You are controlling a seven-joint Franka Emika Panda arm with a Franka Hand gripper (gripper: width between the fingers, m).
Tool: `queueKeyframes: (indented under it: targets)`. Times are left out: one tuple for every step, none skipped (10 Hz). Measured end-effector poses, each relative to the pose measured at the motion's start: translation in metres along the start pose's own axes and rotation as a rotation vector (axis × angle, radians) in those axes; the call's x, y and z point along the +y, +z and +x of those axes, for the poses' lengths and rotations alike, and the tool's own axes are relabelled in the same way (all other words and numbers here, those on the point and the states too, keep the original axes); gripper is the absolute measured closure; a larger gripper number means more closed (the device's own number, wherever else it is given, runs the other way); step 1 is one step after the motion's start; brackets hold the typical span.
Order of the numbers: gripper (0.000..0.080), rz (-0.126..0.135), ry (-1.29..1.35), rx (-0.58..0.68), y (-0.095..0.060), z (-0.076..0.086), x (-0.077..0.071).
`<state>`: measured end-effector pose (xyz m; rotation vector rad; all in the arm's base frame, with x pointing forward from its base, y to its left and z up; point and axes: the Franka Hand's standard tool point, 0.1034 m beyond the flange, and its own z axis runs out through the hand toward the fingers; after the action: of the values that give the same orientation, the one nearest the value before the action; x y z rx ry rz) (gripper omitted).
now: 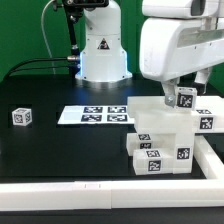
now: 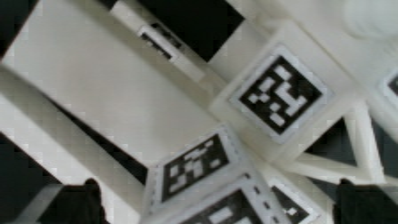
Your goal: Assemble chair
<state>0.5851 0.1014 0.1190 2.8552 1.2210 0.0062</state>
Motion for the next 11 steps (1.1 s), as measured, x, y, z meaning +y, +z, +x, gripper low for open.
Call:
queueKeyframes:
  targets:
    - [0.0261, 0.000, 0.003, 0.000, 0.0001, -0.0008, 0.0010]
    - [0.0396, 0.000, 0.044, 0.000, 0.0001, -0.0007, 0.0008]
    - [0.0396, 0.000, 0.043, 0.000, 0.0001, -0.0008, 0.0011]
    - [0.0420, 0.001, 0.086, 0.001, 0.0001, -0.0005, 0.0007]
    - [0.0420, 0.001, 0.182, 0.001, 0.0001, -0.0005, 0.0007]
    - [0.0420, 0.001, 0.239, 0.001, 0.0001, -0.0005, 0.0007]
    - [0.0420, 0.002, 0.284, 0.001, 0.0001, -0.0005, 0.0007]
    - [0.0420, 0.002, 0.355, 0.001, 0.0001, -0.0005, 0.0007]
    - [0.0420, 0.002, 0.418, 0.001, 0.0001, -0.0004, 0.0006]
    - [0.0420, 0.002, 0.505, 0.002, 0.0002, -0.0004, 0.0006]
    - [0.0420, -0.001, 0.631, 0.015, 0.0007, 0.0000, 0.0020]
